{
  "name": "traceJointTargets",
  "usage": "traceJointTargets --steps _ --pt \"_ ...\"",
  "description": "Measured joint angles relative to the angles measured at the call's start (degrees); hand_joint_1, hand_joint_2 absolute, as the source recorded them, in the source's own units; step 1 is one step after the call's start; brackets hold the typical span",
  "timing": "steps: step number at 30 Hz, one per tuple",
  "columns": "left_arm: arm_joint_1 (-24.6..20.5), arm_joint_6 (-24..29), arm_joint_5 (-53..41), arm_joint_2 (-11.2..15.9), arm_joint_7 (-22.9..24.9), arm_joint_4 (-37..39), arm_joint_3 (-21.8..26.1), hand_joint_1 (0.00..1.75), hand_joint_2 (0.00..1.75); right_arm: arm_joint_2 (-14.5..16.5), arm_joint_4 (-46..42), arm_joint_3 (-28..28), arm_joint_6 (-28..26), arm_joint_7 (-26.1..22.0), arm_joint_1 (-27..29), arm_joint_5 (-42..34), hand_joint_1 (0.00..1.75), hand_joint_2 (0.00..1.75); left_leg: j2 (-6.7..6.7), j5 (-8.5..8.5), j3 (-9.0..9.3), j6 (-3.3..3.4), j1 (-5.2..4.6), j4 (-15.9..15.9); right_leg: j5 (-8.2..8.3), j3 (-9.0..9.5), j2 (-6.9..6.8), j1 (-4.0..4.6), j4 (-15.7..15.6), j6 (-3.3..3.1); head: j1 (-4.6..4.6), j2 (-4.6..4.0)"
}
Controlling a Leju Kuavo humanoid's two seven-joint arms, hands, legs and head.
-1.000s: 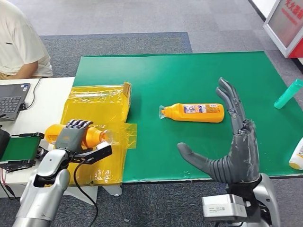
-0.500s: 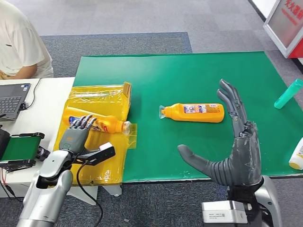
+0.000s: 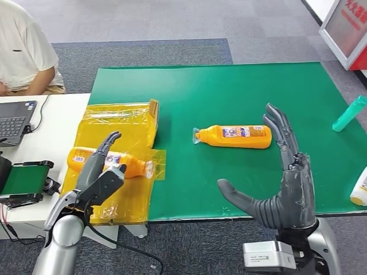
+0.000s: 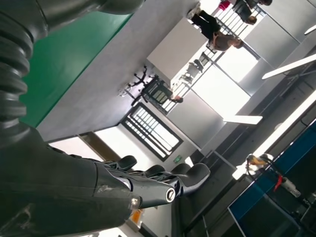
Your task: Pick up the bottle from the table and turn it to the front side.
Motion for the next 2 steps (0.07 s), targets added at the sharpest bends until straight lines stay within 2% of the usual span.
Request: traceJointTargets --steps 2 --pt "0.8 -0.2 0.6 -0.4 0.0 -1.3 0.1 0.0 0.0 0.0 0.0 -0.1 0.0 0.0 0.2 0.0 0.0 1.75 0.0 0.0 0.0 -0.01 0.0 0.0 -0.01 0.0 0.0 0.0 0.0 0.0 0.0 0.0"
